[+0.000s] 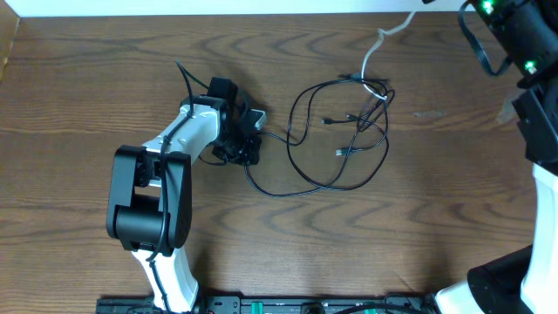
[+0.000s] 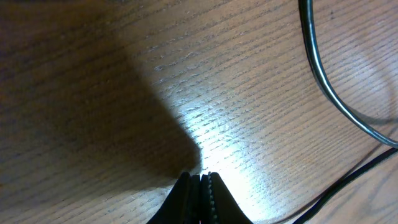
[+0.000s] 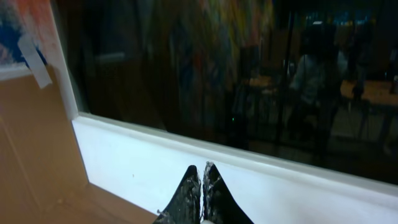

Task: Untangle cables
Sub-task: 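Pull the white cable away to the right with the right gripper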

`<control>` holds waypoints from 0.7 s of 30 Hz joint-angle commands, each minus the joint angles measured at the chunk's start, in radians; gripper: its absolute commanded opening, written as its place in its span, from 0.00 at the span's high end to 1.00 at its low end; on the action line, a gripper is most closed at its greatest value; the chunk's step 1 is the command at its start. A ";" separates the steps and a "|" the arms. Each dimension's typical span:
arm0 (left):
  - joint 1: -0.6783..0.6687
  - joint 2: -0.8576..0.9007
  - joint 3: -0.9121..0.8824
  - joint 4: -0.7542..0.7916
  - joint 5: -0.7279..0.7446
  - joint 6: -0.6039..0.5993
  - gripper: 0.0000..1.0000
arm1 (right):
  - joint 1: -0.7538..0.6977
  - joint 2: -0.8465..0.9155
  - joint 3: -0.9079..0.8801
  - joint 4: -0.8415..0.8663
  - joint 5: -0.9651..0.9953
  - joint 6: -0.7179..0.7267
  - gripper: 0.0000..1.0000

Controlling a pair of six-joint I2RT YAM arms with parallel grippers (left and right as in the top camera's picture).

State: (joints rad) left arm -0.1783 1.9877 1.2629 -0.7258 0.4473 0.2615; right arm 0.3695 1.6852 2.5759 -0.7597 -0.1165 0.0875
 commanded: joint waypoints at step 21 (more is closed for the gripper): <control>0.003 -0.008 0.000 -0.011 0.013 -0.002 0.92 | -0.043 -0.090 0.001 0.528 0.062 -0.013 0.99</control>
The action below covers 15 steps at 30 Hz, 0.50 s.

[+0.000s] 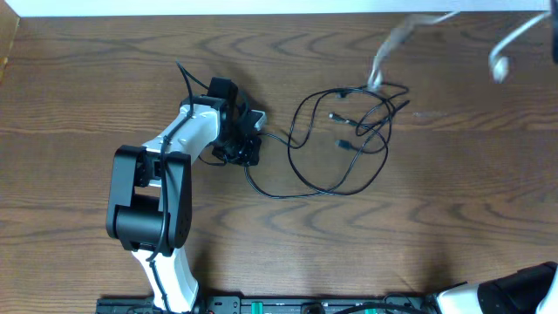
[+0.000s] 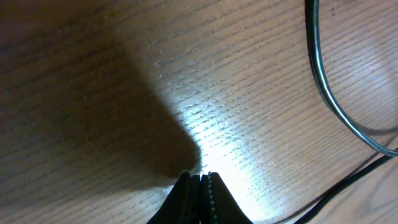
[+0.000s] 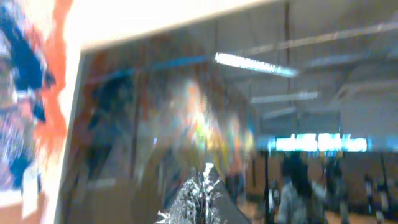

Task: Untangle cables
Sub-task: 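Pull the white cable away to the right with the right gripper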

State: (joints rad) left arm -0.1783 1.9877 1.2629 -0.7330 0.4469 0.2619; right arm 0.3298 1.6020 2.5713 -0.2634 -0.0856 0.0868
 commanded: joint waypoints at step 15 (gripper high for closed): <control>0.003 -0.008 0.000 -0.003 0.013 -0.002 0.93 | -0.004 0.014 0.006 -0.148 0.242 -0.112 0.99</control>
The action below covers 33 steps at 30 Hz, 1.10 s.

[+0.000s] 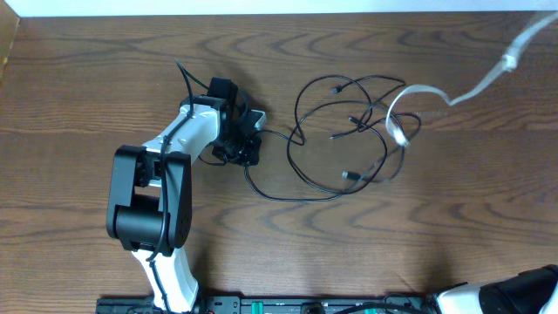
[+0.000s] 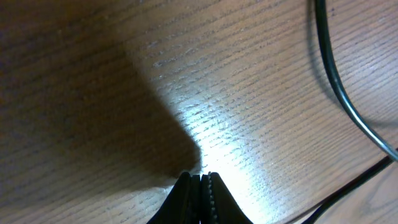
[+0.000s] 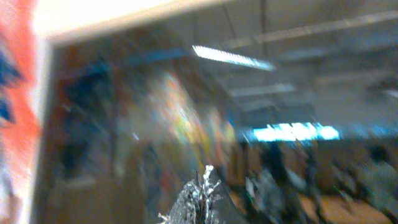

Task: Untangle cables
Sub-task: 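Pull the white cable away to the right with the right gripper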

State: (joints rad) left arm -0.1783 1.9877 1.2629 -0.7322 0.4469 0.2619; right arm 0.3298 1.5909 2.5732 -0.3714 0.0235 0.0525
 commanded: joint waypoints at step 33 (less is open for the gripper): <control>0.003 -0.008 -0.001 -0.023 0.014 -0.014 0.93 | -0.856 0.318 0.002 -0.752 0.055 0.089 0.99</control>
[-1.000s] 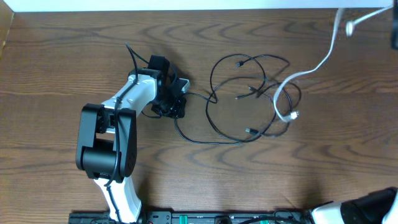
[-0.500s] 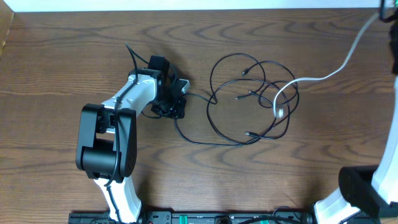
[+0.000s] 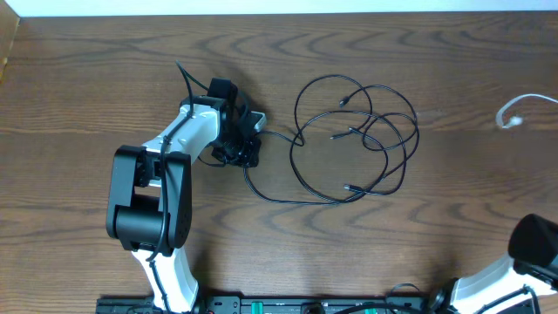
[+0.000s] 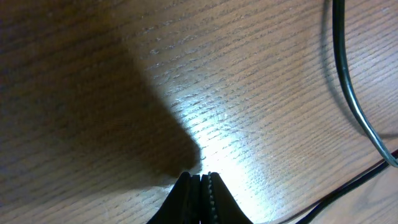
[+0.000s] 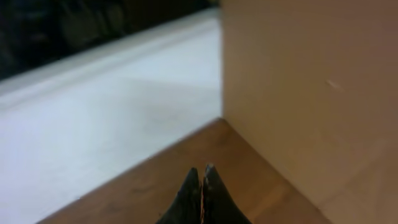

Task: Untangle cables

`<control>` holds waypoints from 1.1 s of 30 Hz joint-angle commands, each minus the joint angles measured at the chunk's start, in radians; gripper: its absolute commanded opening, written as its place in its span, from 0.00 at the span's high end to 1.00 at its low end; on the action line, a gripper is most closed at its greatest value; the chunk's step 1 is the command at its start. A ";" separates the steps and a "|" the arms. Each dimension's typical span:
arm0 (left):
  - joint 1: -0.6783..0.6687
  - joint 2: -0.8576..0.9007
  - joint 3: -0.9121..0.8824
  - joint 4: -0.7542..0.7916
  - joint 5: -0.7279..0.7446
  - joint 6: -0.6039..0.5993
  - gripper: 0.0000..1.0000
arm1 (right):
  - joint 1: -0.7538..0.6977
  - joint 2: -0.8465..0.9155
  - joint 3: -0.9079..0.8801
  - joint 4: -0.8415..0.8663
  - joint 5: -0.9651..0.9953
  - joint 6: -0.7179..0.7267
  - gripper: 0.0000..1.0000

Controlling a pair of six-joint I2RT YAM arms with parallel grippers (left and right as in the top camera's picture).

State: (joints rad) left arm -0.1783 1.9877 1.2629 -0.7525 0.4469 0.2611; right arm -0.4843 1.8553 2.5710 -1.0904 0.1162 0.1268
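Black cable (image 3: 377, 131) lies in overlapping loops on the wooden table (image 3: 288, 262). One strand runs left into my left gripper (image 3: 251, 146), which rests low on the wood. Its fingers (image 4: 200, 176) are shut, and the black cable (image 4: 343, 81) curves past on the right. A white cable (image 3: 504, 112) sits apart from the loops at the far right and runs off the frame edge. My right gripper (image 5: 201, 168) is outside the overhead view. It is shut, and the cable does not show at its tips.
The right arm's base (image 3: 534, 244) shows at the lower right corner of the overhead view. The right wrist view looks onto a wooden corner (image 5: 186, 149) between a white wall (image 5: 93, 93) and a tan panel (image 5: 311, 74).
The white cable, then draped over the right side of the black loops, is now clear of them at the right edge. The black loops have settled slightly. The left gripper has not moved.
The white cable first ran from the top of the black tangle up to the right arm. Then it was lifted and blurred, and the tangle had shifted. It then lay across the tangle's right side. Now it is apart, and the left gripper has stayed shut in place.
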 commanded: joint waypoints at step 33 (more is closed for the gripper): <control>0.002 -0.008 -0.001 -0.010 0.013 -0.039 0.93 | -0.335 0.743 0.004 -0.597 -0.266 0.040 0.06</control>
State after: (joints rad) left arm -0.1783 1.9877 1.2629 -0.7570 0.4473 0.2317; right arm -0.8097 2.6053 2.5679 -1.6848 -0.0544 0.1909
